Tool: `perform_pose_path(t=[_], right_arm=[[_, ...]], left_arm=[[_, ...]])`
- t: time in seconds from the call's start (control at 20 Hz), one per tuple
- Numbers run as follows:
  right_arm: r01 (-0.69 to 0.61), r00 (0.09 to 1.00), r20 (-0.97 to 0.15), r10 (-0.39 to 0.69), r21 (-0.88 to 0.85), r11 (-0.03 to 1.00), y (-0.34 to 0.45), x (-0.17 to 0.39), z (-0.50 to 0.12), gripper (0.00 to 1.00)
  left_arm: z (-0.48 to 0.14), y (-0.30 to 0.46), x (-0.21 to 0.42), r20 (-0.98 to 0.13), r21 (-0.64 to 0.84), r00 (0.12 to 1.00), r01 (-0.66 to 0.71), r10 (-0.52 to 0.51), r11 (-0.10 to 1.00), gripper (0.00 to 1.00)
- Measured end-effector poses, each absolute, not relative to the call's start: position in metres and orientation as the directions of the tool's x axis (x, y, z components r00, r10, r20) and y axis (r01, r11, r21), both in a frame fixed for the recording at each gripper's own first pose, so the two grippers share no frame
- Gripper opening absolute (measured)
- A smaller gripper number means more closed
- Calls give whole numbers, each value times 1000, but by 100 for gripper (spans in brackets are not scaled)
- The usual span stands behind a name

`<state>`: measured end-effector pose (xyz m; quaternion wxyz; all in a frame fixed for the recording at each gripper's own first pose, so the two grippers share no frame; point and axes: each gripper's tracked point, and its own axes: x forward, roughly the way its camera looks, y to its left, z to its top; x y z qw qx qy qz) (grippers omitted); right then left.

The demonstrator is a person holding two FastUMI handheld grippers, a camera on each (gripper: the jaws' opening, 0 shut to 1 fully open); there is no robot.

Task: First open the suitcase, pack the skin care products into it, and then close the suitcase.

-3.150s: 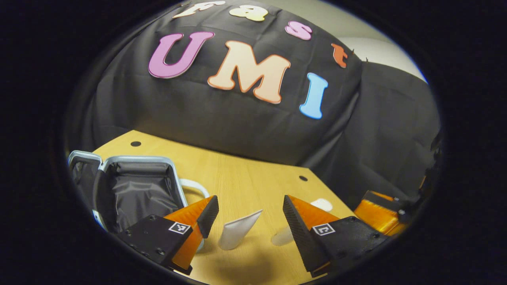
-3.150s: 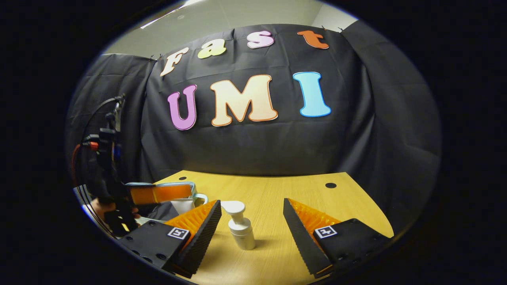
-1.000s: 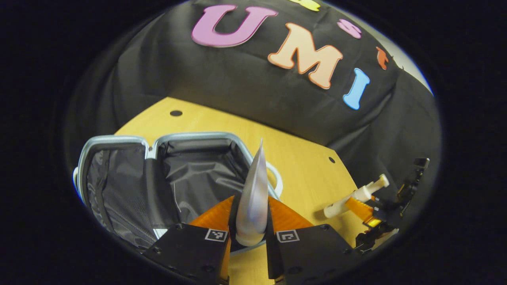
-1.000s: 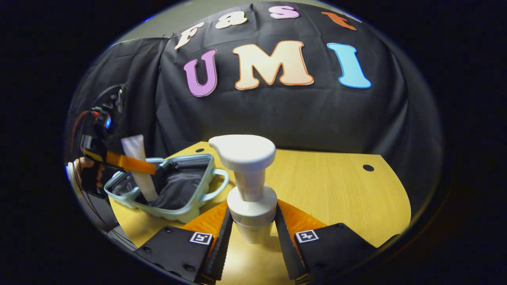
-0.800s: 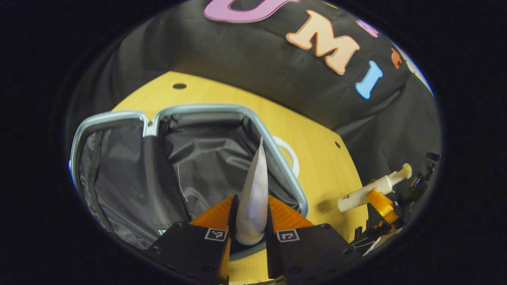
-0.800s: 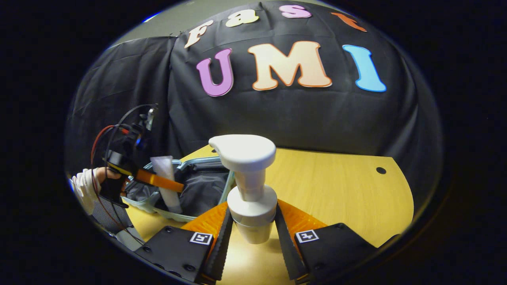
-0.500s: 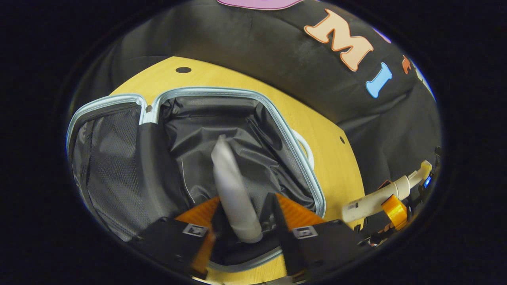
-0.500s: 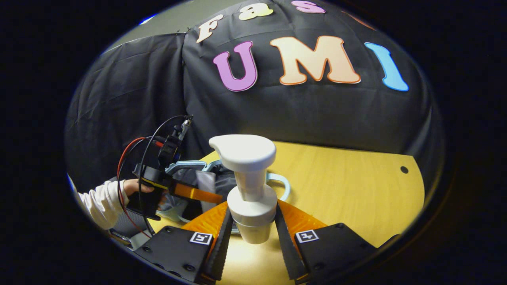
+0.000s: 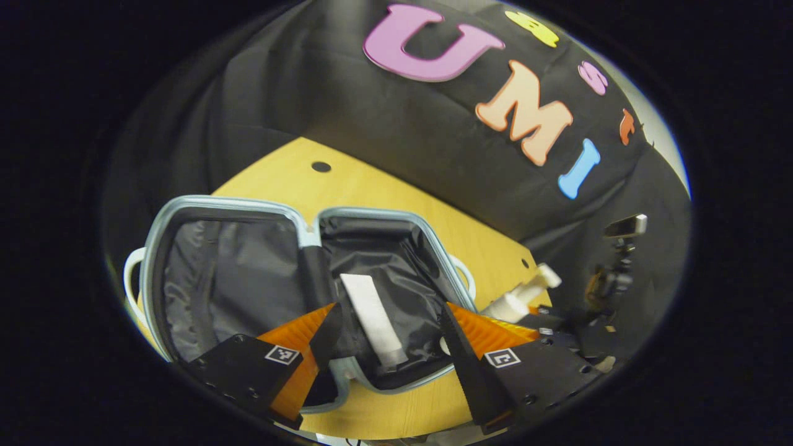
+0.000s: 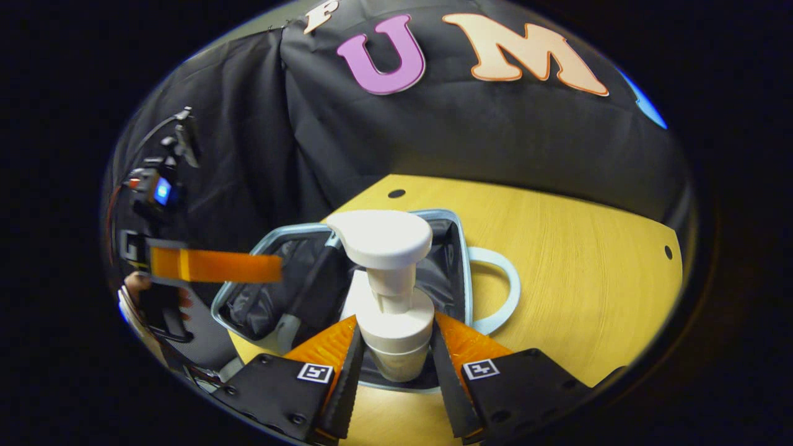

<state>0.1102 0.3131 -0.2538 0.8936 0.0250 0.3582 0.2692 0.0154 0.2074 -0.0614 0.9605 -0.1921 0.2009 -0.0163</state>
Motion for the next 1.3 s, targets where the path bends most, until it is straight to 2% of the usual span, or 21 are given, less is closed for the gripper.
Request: perform_pose_path(t=[0.05,0.25,0.3,0.35,0.4,0.45,0.5,0.55,0.6,0.75,0.8,0.95,1.1,1.15,1.2,1.25,1.3], right_arm=[[-456,591,-643,487,232,859,314,111,-261,60],[-436,585,-657,476,239,867,320,115,-269,63],[-430,589,-654,474,243,869,319,115,-267,57],[-428,595,-649,474,244,870,317,116,-261,64],[-428,607,-636,476,243,870,319,117,-259,77],[-430,624,-615,482,246,869,320,119,-252,67],[-428,646,-593,481,241,871,319,119,-244,85],[-435,662,-569,488,238,868,318,118,-236,88],[-438,675,-551,490,236,868,315,114,-228,97],[-450,708,-482,516,256,856,307,104,-194,98],[-454,718,-456,525,265,851,304,99,-182,95],[-455,749,-401,528,270,849,288,92,-154,98],[-417,786,-396,474,226,880,264,93,-144,98],[-405,799,-396,453,203,891,255,96,-142,98],[-393,810,-392,436,188,900,250,98,-140,98],[-383,818,-387,425,183,905,245,101,-137,98],[-373,826,-381,417,186,909,241,103,-133,98]], left_arm=[[-54,220,4,-350,-396,933,-67,-83,916,92],[-37,277,-39,-255,-465,965,-173,56,868,93],[-37,293,-48,-245,-468,964,-210,102,858,93],[-41,307,-58,-245,-467,959,-245,142,849,93],[-45,321,-66,-245,-465,953,-278,180,840,93],[-50,333,-70,-241,-467,946,-308,217,829,93],[-53,348,-76,-239,-471,937,-340,253,814,93],[-56,362,-81,-236,-480,929,-367,286,797,93],[-60,378,-87,-235,-492,916,-401,326,773,93],[-75,428,-100,-233,-548,872,-484,431,682,93],[-81,439,-102,-238,-565,863,-496,445,660,93],[-112,468,-103,-288,-609,831,-543,476,578,93],[-133,492,-93,-320,-690,834,-530,449,493,93],[-141,498,-91,-334,-693,831,-536,445,482,94],[-150,500,-87,-352,-682,827,-547,439,485,87],[-159,502,-81,-373,-670,820,-562,434,486,87],[-163,504,-77,-386,-661,818,-568,426,490,93]])
